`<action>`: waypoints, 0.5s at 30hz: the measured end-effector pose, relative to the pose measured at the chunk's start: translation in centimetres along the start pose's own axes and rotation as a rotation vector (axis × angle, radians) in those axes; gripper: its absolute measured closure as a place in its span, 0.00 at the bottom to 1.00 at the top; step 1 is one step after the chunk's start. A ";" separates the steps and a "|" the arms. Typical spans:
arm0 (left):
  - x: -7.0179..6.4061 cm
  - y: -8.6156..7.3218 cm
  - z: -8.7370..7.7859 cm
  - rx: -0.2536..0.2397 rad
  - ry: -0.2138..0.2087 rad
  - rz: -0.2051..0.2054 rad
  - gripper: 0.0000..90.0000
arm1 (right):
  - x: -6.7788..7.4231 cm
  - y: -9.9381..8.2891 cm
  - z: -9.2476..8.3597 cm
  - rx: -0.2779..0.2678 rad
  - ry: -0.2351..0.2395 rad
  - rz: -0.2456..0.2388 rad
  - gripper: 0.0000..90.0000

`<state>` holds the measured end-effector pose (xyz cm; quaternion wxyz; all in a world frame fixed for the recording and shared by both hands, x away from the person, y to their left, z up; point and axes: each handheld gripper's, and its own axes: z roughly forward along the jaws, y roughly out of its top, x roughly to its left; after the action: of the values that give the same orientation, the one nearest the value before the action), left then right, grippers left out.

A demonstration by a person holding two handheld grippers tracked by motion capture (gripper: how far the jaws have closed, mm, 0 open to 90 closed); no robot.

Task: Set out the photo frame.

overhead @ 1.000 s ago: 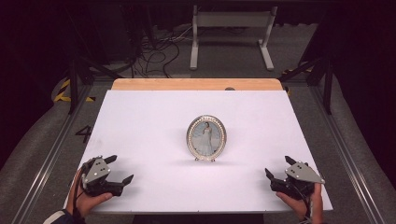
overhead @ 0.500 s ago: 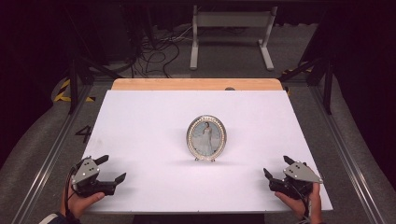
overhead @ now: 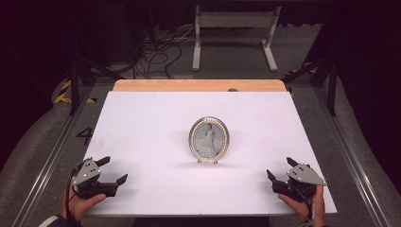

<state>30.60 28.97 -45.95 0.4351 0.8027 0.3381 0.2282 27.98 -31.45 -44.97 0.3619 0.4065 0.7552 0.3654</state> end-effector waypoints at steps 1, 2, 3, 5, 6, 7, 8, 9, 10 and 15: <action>0.0 0.0 0.0 0.001 0.000 0.000 0.11 | 0.0 0.0 0.0 0.001 0.001 -0.001 0.21; 0.0 0.0 0.0 0.001 0.000 0.000 0.11 | 0.0 0.0 0.0 0.004 0.001 -0.001 0.21; 0.0 0.0 0.1 0.006 0.001 0.000 0.11 | 0.1 0.0 0.1 0.006 0.004 -0.002 0.21; 0.0 0.0 0.1 0.005 -0.001 -0.001 0.11 | 0.1 0.0 0.2 0.005 0.006 -0.004 0.21; 0.0 0.0 0.2 0.008 -0.001 -0.001 0.11 | 0.1 -0.1 0.2 0.007 0.007 -0.006 0.21; 0.0 0.0 0.2 0.008 -0.001 -0.001 0.11 | 0.1 -0.1 0.2 0.007 0.007 -0.006 0.21; 0.0 0.0 0.2 0.010 0.000 0.002 0.11 | 0.1 -0.1 0.2 0.009 0.007 -0.006 0.20; 0.0 0.0 0.2 0.012 -0.001 0.002 0.11 | 0.1 -0.1 0.2 0.009 0.007 -0.006 0.20; 0.0 0.0 0.3 0.015 -0.001 0.002 0.11 | 0.1 -0.1 0.2 0.008 0.005 -0.006 0.20; 0.2 0.1 0.7 0.015 -0.003 -0.021 0.11 | 0.0 -0.2 0.1 0.010 0.001 0.007 0.20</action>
<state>31.24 28.73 -46.18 0.4318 0.8027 0.3475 0.2200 28.03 -31.55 -45.22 0.3583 0.4109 0.7556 0.3631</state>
